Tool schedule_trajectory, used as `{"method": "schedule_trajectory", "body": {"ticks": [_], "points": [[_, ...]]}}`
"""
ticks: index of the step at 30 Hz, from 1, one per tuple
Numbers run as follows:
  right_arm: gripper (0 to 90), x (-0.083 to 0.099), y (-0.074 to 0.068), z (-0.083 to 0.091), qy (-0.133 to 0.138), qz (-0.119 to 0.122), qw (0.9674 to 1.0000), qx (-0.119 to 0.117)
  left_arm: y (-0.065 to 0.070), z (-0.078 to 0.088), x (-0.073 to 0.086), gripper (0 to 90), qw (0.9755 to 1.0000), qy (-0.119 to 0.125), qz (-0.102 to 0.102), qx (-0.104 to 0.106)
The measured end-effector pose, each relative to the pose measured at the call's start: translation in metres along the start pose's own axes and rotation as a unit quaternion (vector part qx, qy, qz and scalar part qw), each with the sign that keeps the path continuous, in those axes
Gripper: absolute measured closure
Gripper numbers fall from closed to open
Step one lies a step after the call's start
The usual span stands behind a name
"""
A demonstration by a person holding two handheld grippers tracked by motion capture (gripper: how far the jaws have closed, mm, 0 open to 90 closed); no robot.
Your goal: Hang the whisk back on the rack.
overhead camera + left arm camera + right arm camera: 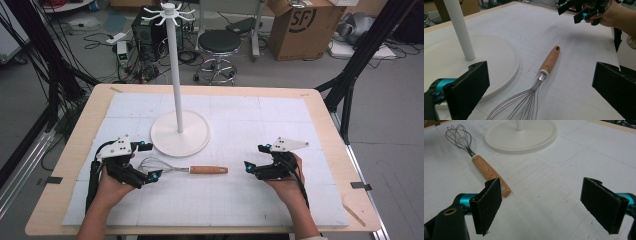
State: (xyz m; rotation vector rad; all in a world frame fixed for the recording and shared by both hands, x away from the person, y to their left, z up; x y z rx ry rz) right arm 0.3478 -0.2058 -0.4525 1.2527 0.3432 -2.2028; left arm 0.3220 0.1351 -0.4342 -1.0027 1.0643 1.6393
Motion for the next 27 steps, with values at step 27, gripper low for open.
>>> {"method": "schedule_trajectory", "body": {"ticks": [27], "points": [[15.5, -0.009, 0.020, 0.025, 0.030, -0.014, 0.9994, -0.004, -0.010, -0.078, 0.000, 1.7, 0.9883, -0.150, 0.024, 0.012]]}}
Point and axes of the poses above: each handheld gripper's, and its own axes: z roughly backward along the jaws, x roughly out of its underside, y roughly to its right, the point moved 8 cm from there along -z, roughly forward along the jaws, and after that the axes turned 15 degrees about x, right-handed, at the moved point
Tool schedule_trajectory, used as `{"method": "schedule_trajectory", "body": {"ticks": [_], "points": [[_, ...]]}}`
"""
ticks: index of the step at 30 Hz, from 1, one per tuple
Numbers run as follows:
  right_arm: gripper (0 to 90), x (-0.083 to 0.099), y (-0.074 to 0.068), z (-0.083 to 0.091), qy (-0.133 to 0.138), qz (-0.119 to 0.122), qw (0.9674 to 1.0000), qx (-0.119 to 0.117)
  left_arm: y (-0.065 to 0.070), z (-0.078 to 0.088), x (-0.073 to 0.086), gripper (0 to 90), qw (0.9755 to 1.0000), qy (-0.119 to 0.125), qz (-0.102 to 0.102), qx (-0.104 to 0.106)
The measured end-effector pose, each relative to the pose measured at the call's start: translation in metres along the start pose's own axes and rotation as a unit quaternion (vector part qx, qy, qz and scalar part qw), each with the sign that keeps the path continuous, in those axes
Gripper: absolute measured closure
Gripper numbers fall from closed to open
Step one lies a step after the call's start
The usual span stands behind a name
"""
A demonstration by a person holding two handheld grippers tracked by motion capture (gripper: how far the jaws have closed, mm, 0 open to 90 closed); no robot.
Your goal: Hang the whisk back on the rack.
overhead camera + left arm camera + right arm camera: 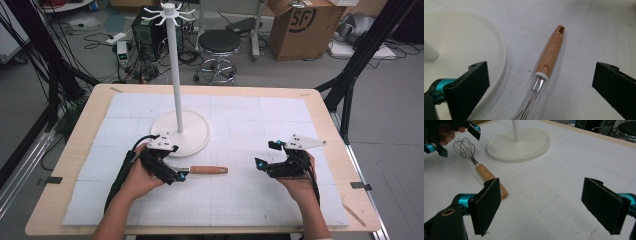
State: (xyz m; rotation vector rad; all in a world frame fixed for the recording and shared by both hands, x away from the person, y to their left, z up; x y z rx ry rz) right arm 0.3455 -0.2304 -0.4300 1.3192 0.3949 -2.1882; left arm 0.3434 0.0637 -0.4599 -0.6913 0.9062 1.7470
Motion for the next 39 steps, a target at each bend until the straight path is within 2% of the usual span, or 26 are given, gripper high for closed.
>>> {"method": "schedule_trajectory", "body": {"ticks": [1, 2, 3, 6, 7, 8, 9, 11, 14, 15, 17, 18, 19, 21, 23, 27, 31, 32, 33, 34, 37, 38, 39], "points": [[15.5, 0.000, 0.000, 0.000, 0.000, 0.000, 1.0000, 0.000, -0.001, -0.003, -0.002, 1.7, 0.9999, -0.013, -0.004, 0.004], [15.5, 0.000, 0.000, 0.001, 0.001, 0.000, 1.0000, 0.000, -0.001, -0.006, -0.005, 1.7, 0.9999, -0.010, -0.005, 0.005], [15.5, -0.001, 0.000, 0.001, 0.000, 0.000, 1.0000, 0.000, -0.002, -0.011, -0.007, 1.7, 0.9997, -0.023, -0.003, 0.010], [15.5, -0.002, 0.000, 0.002, 0.003, 0.003, 1.0000, 0.001, -0.006, -0.021, -0.010, 1.7, 0.9982, -0.059, -0.009, 0.005], [15.5, -0.002, 0.000, 0.002, 0.002, 0.002, 1.0000, 0.000, -0.007, -0.024, -0.011, 1.7, 0.9981, -0.060, -0.012, 0.005], [15.5, -0.002, 0.000, 0.003, 0.003, 0.001, 1.0000, 0.000, -0.007, -0.027, -0.012, 1.8, 0.9984, -0.055, -0.008, 0.011], [15.5, -0.002, -0.001, 0.003, 0.002, 0.001, 1.0000, 0.000, -0.008, -0.030, -0.010, 2.4, 0.9979, -0.062, -0.006, 0.017], [15.5, -0.003, -0.001, 0.004, 0.003, 0.004, 1.0000, 0.000, -0.011, -0.035, -0.003, 2.9, 0.9959, -0.089, -0.002, 0.012], [15.5, -0.003, -0.001, 0.004, 0.004, 0.005, 1.0000, 0.002, -0.012, -0.038, 0.001, 2.9, 0.9936, -0.113, -0.005, 0.002], [15.5, -0.003, -0.001, 0.004, 0.003, 0.007, 1.0000, 0.002, -0.010, -0.039, 0.001, 3.8, 0.9938, -0.111, -0.006, 0.004], [15.5, -0.003, -0.001, 0.004, 0.001, 0.013, 0.9999, 0.005, -0.005, -0.040, 0.000, 12.8, 0.9930, -0.116, -0.012, 0.022], [15.5, -0.004, -0.002, 0.003, 0.002, 0.013, 0.9999, 0.004, -0.005, -0.041, -0.001, 16.4, 0.9912, -0.130, -0.013, 0.022], [15.5, -0.004, -0.002, 0.003, 0.002, 0.015, 0.9999, 0.004, -0.005, -0.042, -0.002, 17.9, 0.9896, -0.142, -0.018, 0.014], [15.5, -0.004, -0.004, 0.002, -0.001, 0.017, 0.9998, 0.003, -0.005, -0.043, -0.006, 17.9, 0.9867, -0.160, -0.026, 0.008], [15.5, -0.004, -0.006, 0.002, -0.001, 0.019, 0.9998, 0.002, -0.005, -0.046, -0.012, 19.2, 0.9864, -0.162, -0.028, 0.014], [15.6, -0.005, -0.005, 0.003, 0.001, 0.019, 0.9998, 0.003, -0.008, -0.051, -0.017, 23.5, 0.9812, -0.189, -0.033, 0.015], [15.5, -0.006, -0.005, 0.005, 0.004, 0.015, 0.9999, 0.002, -0.010, -0.056, -0.016, 27.9, 0.9778, -0.206, -0.035, 0.016], [15.5, -0.006, -0.005, 0.005, 0.004, 0.016, 0.9999, 0.001, -0.009, -0.057, -0.015, 29.4, 0.9757, -0.216, -0.032, 0.014], [15.6, -0.006, -0.005, 0.005, 0.004, 0.017, 0.9998, 0.002, -0.010, -0.058, -0.010, 31.2, 0.9672, -0.251, -0.039, 0.004], [15.6, -0.006, -0.005, 0.005, 0.004, 0.017, 0.9998, 0.002, -0.010, -0.058, -0.010, 33.1, 0.9672, -0.251, -0.039, 0.004], [15.6, -0.006, -0.005, 0.005, 0.005, 0.017, 0.9998, 0.001, -0.009, -0.060, -0.007, 37.6, 0.9561, -0.289, -0.052, -0.003], [15.6, -0.006, -0.005, 0.005, 0.005, 0.017, 0.9998, 0.001, -0.009, -0.061, -0.006, 39.0, 0.9547, -0.293, -0.052, -0.007], [15.6, -0.006, -0.004, 0.005, 0.005, 0.018, 0.9998, 0.001, -0.009, -0.062, -0.004, 41.0, 0.9519, -0.302, -0.053, -0.005]]}}
Point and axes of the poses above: each handheld gripper's, and its own axes: z roughly backward along the jaws, x roughly out of its underside, y roughly to its right, the point moved 8 cm from there along -z, roughly forward along the jaws, and after that the axes turned 15 degrees about x, right-handed, at the moved point
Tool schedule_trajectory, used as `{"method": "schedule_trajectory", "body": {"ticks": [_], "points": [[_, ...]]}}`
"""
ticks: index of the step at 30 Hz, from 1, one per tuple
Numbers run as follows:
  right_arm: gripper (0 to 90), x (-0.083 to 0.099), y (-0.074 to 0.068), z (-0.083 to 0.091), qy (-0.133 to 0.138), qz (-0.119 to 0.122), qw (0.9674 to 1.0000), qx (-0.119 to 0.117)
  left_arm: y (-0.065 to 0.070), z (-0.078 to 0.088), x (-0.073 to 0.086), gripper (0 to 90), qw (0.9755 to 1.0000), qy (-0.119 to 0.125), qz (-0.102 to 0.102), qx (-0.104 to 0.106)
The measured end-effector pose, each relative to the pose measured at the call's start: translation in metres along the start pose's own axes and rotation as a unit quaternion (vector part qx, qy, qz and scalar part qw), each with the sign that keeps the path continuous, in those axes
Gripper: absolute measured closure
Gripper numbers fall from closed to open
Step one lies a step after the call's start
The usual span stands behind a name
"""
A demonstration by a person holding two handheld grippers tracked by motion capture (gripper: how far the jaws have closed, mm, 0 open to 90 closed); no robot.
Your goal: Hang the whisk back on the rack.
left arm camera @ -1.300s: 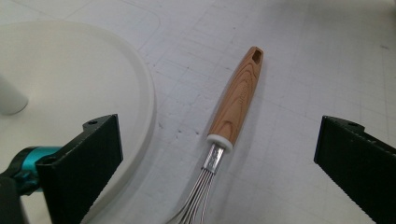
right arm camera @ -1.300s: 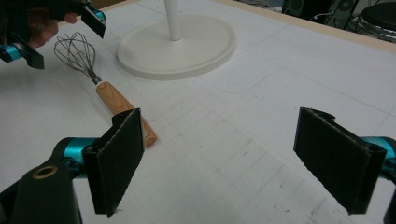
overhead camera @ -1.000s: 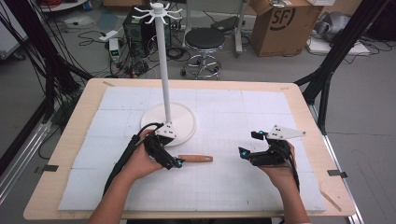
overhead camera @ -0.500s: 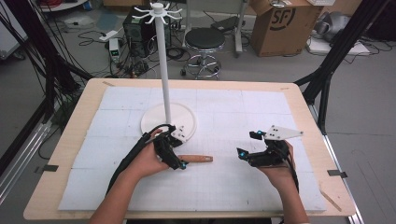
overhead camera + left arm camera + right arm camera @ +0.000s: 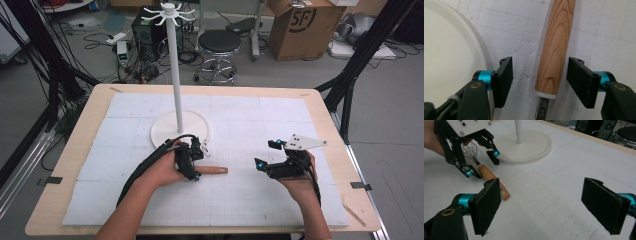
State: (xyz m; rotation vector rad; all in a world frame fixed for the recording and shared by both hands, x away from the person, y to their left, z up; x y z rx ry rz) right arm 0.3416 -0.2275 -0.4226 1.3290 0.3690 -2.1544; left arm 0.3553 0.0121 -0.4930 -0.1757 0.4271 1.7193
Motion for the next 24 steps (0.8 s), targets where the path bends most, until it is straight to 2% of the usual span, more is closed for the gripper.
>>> {"method": "schedule_trajectory", "body": {"ticks": [2, 3, 5, 8, 9, 11, 14, 19, 24], "points": [[15.8, 0.000, 0.001, 0.000, 0.003, 0.002, 1.0000, 0.003, 0.002, 0.000, -0.001, 45.5, 1.0000, -0.003, -0.001, 0.007], [15.9, -0.001, 0.001, 0.001, 0.004, 0.003, 1.0000, 0.008, 0.001, 0.000, -0.001, 46.9, 0.9999, -0.008, -0.008, 0.003], [16.1, -0.003, 0.002, 0.003, 0.012, 0.002, 0.9999, 0.011, 0.001, -0.001, -0.002, 42.7, 0.9997, -0.015, -0.019, -0.007], [16.1, -0.002, 0.003, 0.004, 0.011, -0.002, 0.9998, 0.014, 0.002, -0.001, -0.002, 45.7, 0.9996, -0.020, -0.016, 0.010], [16.1, -0.003, 0.004, 0.004, 0.012, -0.002, 0.9998, 0.014, 0.004, -0.001, -0.002, 50.7, 0.9994, -0.022, -0.014, 0.022], [16.1, -0.003, 0.003, 0.005, 0.012, -0.001, 0.9998, 0.014, 0.006, -0.001, -0.003, 60.0, 0.9990, -0.026, -0.016, 0.032], [16.5, -0.005, 0.002, 0.005, 0.023, 0.007, 0.9996, 0.017, 0.009, -0.002, -0.003, 66.1, 0.9988, -0.028, -0.022, 0.034], [16.5, -0.005, 0.000, 0.005, 0.019, 0.004, 0.9997, 0.016, 0.012, -0.002, -0.004, 70.7, 0.9979, -0.041, -0.046, 0.023], [16.4, -0.006, 0.001, 0.006, 0.022, 0.006, 0.9996, 0.016, 0.014, -0.002, -0.005, 71.2, 0.9980, -0.042, -0.046, 0.015]]}}
Point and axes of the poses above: each handheld gripper's, and its own axes: z roughly backward along the jaws, x roughly out of its underside, y roughly to its right, the point moved 8 cm from there along -z, roughly forward along the jaws, and after that the axes turned 15 degrees about x, right-handed, at the moved point
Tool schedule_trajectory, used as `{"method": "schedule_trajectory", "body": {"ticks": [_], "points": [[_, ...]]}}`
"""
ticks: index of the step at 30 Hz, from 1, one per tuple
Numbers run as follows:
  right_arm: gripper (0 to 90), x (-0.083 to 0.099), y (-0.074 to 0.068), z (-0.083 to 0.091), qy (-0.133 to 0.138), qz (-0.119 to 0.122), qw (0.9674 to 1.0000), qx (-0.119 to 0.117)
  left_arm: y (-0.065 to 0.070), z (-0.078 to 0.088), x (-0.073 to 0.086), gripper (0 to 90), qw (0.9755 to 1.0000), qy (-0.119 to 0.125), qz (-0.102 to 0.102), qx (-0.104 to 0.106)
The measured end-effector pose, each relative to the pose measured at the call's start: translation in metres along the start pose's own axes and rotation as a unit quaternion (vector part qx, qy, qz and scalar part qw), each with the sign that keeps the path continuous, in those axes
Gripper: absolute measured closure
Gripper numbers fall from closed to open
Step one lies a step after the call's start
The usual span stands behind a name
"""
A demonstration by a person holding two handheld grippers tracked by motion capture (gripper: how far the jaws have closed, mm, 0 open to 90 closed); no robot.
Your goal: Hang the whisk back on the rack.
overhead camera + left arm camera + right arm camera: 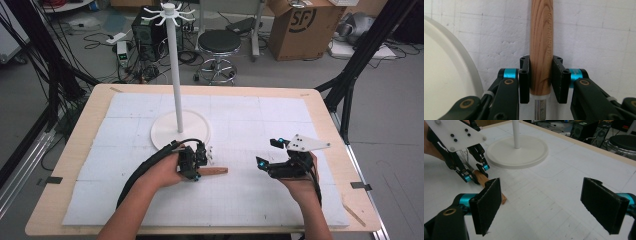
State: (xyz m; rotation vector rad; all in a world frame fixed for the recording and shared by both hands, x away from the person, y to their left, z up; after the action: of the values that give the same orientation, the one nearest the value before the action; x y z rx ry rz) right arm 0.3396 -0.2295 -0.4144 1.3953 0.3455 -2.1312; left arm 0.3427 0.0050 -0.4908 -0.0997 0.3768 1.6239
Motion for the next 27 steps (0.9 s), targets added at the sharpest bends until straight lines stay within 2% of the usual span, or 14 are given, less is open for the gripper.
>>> {"method": "schedule_trajectory", "body": {"ticks": [5, 8, 11, 16, 20, 22, 26, 27], "points": [[16.4, 0.000, 0.001, 0.001, -0.001, -0.004, 1.0000, 0.000, 0.002, 0.004, 0.002, 71.3, 0.9999, 0.012, 0.003, 0.000], [16.4, 0.000, 0.002, 0.000, -0.002, -0.004, 1.0000, -0.001, 0.005, 0.015, 0.001, 71.2, 0.9988, 0.049, 0.003, 0.001], [16.4, 0.000, 0.001, 0.000, -0.001, -0.004, 1.0000, -0.004, 0.009, 0.029, 0.001, 71.2, 0.9953, 0.096, 0.005, 0.012], [16.4, 0.000, -0.001, -0.001, -0.003, -0.002, 1.0000, -0.005, 0.016, 0.051, 0.002, 71.2, 0.9874, 0.158, 0.000, 0.012], [16.4, 0.000, -0.002, -0.002, -0.005, -0.001, 1.0000, -0.005, 0.019, 0.069, 0.004, 71.2, 0.9790, 0.204, 0.003, 0.014], [16.4, 0.000, -0.003, -0.002, -0.006, 0.002, 1.0000, -0.006, 0.020, 0.078, 0.006, 71.2, 0.9756, 0.219, 0.005, 0.014], [16.4, -0.001, -0.004, -0.002, -0.003, -0.002, 0.9999, -0.010, 0.022, 0.096, 0.010, 71.2, 0.9660, 0.258, 0.008, 0.018], [16.4, -0.001, -0.004, -0.001, -0.004, -0.002, 0.9999, -0.010, 0.022, 0.101, 0.011, 71.2, 0.9642, 0.264, 0.008, 0.018]]}}
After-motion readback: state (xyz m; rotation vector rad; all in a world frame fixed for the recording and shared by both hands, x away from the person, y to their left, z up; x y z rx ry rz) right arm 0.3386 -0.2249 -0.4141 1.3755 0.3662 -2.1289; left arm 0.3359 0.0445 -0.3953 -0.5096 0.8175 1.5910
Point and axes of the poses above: each handheld gripper's, and its own axes: z roughly backward along the jaws, x roughly out of its underside, y roughly to its right, the point moved 8 cm from there along -z, roughly forward along the jaws, and after that the axes turned 15 degrees about x, right-handed, at the moved point
